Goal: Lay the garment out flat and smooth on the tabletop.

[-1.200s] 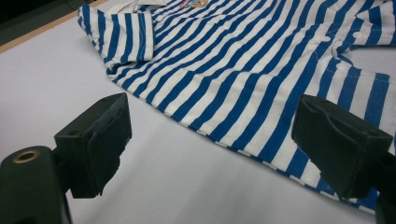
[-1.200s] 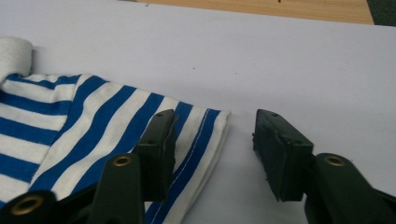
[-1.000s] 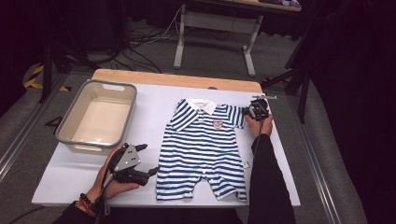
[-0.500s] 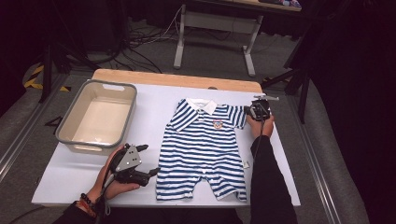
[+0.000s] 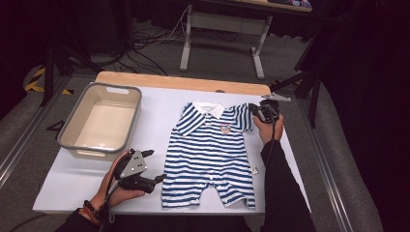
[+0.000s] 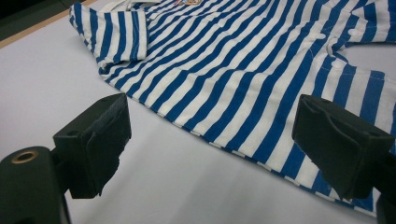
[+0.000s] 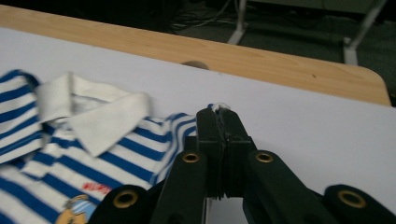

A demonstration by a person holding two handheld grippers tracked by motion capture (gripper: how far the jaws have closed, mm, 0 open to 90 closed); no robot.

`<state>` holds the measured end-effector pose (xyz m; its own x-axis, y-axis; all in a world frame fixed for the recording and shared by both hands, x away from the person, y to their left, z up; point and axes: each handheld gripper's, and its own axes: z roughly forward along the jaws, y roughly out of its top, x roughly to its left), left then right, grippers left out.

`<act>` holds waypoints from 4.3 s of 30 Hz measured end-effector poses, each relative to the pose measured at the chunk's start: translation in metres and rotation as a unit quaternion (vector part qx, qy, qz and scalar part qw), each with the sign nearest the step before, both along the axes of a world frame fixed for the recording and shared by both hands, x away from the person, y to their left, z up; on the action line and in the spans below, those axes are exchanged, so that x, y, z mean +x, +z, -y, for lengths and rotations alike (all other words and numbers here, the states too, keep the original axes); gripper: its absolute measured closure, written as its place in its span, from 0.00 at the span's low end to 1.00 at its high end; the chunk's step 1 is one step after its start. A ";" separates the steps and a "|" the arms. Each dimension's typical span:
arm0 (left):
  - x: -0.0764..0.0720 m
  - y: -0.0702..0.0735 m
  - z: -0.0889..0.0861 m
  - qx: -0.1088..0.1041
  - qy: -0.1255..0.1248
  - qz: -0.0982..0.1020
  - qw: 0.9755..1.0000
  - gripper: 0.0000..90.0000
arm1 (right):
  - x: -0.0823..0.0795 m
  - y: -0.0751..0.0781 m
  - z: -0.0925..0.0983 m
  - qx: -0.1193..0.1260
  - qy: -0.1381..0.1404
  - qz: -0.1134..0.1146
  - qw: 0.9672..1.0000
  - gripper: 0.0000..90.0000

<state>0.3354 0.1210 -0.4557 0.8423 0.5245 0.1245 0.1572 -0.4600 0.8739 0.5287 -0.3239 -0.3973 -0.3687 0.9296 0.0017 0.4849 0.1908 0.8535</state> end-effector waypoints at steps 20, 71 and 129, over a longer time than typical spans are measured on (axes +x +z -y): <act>0.000 0.002 -0.001 -0.001 0.003 0.004 1.000 0.13 | -0.027 0.007 -0.096 -0.092 0.158 -0.016 0.983 0.97; -0.002 0.004 -0.001 -0.004 -0.004 0.004 1.000 0.13 | -0.047 -0.051 -0.027 -0.104 0.068 -0.048 0.991 0.97; -0.004 0.005 0.002 0.003 -0.001 0.013 1.000 0.13 | -0.162 -0.002 -0.039 -0.039 0.158 0.119 0.980 0.29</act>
